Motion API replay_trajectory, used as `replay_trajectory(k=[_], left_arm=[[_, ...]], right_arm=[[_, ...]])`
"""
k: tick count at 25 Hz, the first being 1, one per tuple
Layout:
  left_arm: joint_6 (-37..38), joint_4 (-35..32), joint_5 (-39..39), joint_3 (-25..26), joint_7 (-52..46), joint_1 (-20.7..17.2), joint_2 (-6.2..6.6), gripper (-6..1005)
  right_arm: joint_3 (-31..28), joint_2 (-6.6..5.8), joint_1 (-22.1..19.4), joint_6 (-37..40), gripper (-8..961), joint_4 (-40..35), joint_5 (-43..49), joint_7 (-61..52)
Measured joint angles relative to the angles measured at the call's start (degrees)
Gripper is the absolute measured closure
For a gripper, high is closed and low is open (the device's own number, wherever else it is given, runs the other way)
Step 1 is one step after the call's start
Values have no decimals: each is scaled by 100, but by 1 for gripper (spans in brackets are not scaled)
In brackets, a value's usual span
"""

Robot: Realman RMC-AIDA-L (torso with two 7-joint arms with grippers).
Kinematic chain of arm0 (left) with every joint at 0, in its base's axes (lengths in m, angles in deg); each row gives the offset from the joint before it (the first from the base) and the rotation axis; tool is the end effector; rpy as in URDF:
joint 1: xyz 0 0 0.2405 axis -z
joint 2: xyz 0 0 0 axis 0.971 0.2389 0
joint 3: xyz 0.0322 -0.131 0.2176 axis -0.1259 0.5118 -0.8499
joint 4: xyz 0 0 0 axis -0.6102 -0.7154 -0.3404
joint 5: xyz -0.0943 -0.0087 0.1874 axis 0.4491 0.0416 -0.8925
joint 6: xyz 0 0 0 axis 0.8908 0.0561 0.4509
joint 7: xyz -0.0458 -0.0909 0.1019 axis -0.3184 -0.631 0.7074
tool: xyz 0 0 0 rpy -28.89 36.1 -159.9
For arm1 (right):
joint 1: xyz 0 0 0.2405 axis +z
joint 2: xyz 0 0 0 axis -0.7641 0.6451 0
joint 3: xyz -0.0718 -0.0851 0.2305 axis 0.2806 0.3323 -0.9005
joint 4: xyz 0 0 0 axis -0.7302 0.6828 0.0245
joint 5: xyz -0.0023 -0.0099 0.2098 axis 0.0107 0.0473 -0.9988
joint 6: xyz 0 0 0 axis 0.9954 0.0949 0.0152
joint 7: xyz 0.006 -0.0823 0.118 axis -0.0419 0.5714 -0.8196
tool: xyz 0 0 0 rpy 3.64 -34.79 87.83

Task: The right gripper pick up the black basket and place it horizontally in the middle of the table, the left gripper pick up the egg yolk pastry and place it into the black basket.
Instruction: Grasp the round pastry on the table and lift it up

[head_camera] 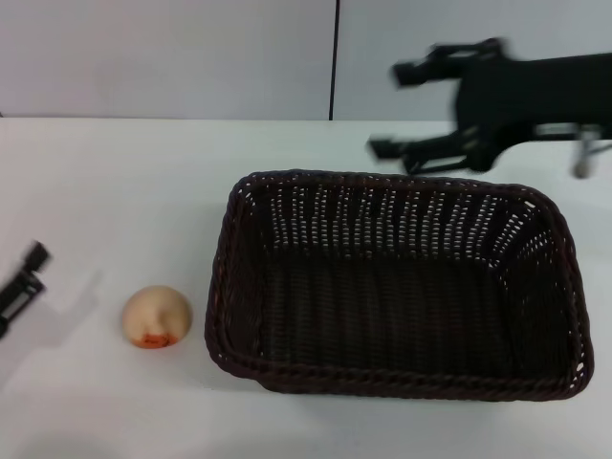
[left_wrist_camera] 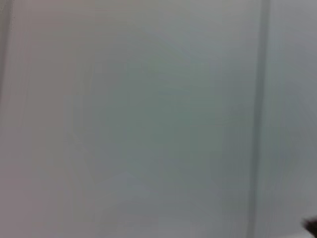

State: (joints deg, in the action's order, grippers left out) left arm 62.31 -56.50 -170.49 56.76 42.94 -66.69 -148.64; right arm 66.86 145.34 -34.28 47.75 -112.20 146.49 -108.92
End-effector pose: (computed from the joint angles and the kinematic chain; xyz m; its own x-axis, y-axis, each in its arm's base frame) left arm -0.3787 0.1848 0.0247 0.6999 -0.0014 0.7143 0.6287 -0.4734 -0.6169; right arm 0.1381 0.3169 0.0568 0.8855 -0.0102 -0.4646 -0.1908 -0.9195 -0.3436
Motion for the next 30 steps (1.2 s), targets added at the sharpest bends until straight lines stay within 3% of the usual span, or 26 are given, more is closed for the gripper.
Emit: replay_trajectory(k=[1, 2, 3, 4, 7, 8, 9, 10, 11, 12, 13, 14, 15, 18, 27, 28, 30], left_arm=[[0, 0, 0, 0, 0, 0, 0, 144], [-27, -96, 1, -232, 3, 48, -15, 144], [-130, -280, -4, -633, 4, 158, -63, 144], [-130, -280, -4, -633, 4, 158, -63, 144], [-322, -372, -7, -1136, -33, 295, -102, 144], [-441, -335, -8, -1256, -34, 355, -109, 144], [-441, -335, -8, -1256, -34, 355, -109, 144], [-520, -293, -9, -1301, -24, 398, -117, 144], [-567, -253, -8, -1339, -10, 445, -123, 144], [-600, -228, -7, -1389, 0, 483, -128, 144], [-645, -227, -7, -1566, -7, 533, -130, 144], [-645, -227, -7, -1566, -7, 533, -130, 144], [-675, -241, -8, -1696, -23, 552, -128, 144], [-706, -350, -7, -1988, -122, 573, -109, 144], [-652, -543, -7, -2272, -486, 575, -110, 144], [-712, -659, -7, -2613, -646, 598, -118, 144], [-784, -651, -7, -2735, -613, 614, -124, 144]], right_arm=[[0, 0, 0, 0, 138, 0, 0, 0], [-31, 1, -327, -128, 138, 203, -720, 368], [-40, -4, -835, -237, 138, 890, -2045, 1294], [-40, -4, -835, -237, 138, 890, -2045, 1294], [-81, -27, -1282, 48, 138, 2185, -3974, 2571], [-166, -26, -1376, 395, 138, 3066, -4809, 3171], [-166, -26, -1376, 395, 138, 3066, -4809, 3171], [-224, -25, -1326, 917, 138, 4156, -5589, 3904], [-224, -25, -1326, 917, 138, 4156, -5589, 3904], [-217, -25, -1261, 1205, 138, 4664, -5913, 4255], [-239, -36, -1101, 1855, 138, 5679, -6516, 4930], [-239, -36, -1101, 1855, 138, 5679, -6516, 4930], [-348, -53, -992, 2226, 138, 6383, -6819, 5173], [-534, -83, -978, 2363, 139, 6741, -6918, 5163], [-651, -88, -1025, 2348, 139, 6869, -6893, 5105], [-652, -89, -1019, 2337, 139, 6920, -6893, 5104], [-654, -90, -1004, 2332, 139, 6937, -6893, 5103]])
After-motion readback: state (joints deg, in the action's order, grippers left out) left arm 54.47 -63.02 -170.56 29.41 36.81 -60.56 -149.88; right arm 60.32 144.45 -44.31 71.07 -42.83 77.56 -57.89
